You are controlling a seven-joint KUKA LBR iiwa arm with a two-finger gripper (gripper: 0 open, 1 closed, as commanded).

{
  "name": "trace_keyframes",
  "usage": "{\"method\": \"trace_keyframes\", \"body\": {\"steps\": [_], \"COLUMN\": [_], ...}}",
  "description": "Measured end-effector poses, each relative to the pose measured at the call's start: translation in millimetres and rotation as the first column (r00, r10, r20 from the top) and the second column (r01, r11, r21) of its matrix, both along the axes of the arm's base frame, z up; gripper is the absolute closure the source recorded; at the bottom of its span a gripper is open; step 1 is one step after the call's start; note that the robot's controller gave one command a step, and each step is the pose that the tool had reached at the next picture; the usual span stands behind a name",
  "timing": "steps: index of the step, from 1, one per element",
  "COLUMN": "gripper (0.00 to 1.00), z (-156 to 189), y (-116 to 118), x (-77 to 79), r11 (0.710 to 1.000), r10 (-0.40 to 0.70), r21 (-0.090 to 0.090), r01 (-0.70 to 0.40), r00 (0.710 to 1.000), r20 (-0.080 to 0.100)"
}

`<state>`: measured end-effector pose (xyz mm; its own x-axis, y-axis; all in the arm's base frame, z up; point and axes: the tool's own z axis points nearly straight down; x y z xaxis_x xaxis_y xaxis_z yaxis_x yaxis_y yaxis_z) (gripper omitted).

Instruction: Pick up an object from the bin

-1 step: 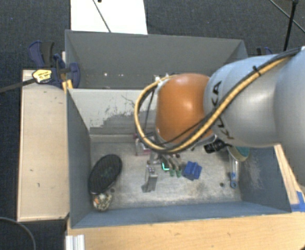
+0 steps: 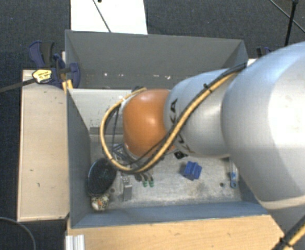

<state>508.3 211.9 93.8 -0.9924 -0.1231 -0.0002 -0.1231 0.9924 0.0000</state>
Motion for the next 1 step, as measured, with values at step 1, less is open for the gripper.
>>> {"method": "trace_keyframes", "body": {"steps": [1], "gripper": [0.00], "z": [-23.8], "y": [41.3], "x": [50.0], "r11": [0.979], "r10": [0.203], "r21": [0.002], "r01": [-0.203], "r00": [0.979], "r20": [0.003]}}
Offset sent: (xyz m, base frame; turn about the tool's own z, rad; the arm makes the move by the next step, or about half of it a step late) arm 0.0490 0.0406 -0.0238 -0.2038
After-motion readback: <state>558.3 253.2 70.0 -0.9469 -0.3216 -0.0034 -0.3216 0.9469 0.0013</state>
